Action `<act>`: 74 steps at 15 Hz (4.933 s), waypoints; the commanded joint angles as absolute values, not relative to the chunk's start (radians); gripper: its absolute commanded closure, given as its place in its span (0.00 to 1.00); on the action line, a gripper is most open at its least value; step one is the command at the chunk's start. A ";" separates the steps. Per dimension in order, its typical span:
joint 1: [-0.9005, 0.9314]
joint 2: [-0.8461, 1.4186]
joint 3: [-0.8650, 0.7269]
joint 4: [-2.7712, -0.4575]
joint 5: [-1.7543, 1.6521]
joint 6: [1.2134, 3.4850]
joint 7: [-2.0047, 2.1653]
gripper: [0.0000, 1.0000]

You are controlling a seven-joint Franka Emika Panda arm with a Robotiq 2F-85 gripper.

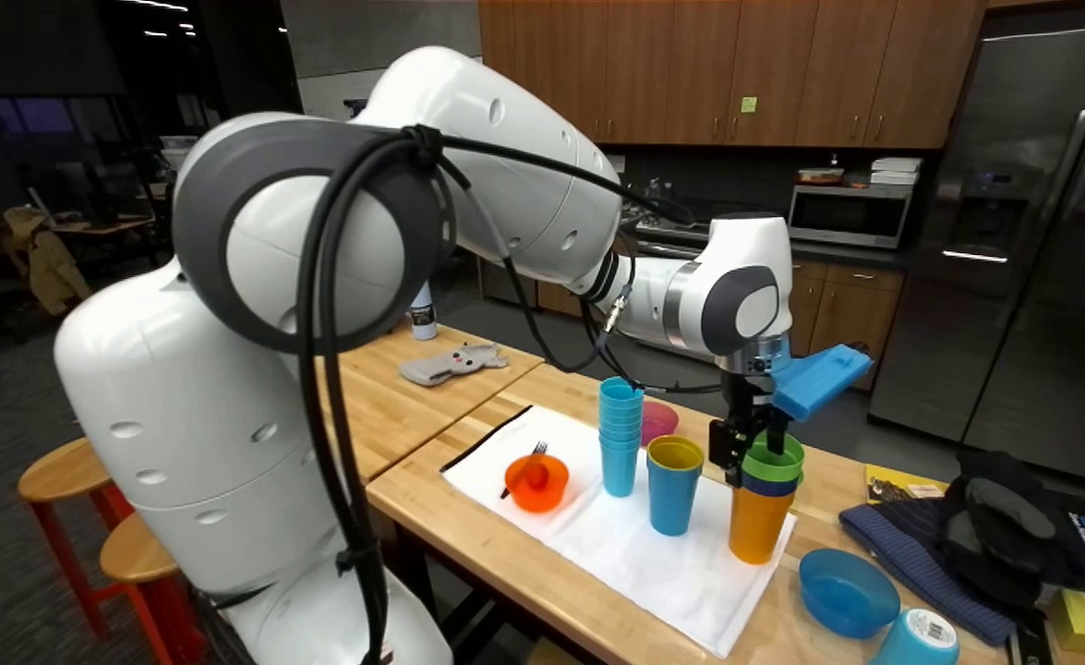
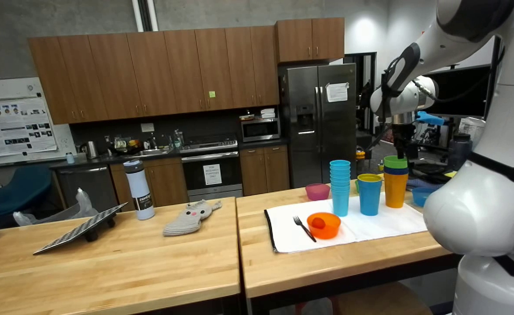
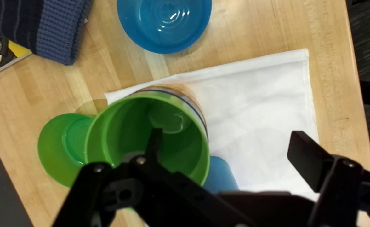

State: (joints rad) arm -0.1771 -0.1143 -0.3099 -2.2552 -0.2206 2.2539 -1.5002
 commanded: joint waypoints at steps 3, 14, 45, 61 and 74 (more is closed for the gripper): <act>-0.187 -0.083 -0.277 -2.198 -0.223 2.260 -1.499 0.00; -0.196 -0.014 -0.256 -2.159 -0.151 2.156 -1.514 0.00; -0.215 -0.003 -0.239 -2.141 -0.160 2.119 -1.437 0.66; -0.215 -0.027 -0.239 -2.175 -0.136 2.143 -1.481 0.05; -0.215 -0.032 -0.237 -2.190 -0.155 2.130 -1.468 0.00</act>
State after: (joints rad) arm -0.2079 -0.0021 -0.2429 -2.1661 -0.1474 2.1365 -1.4666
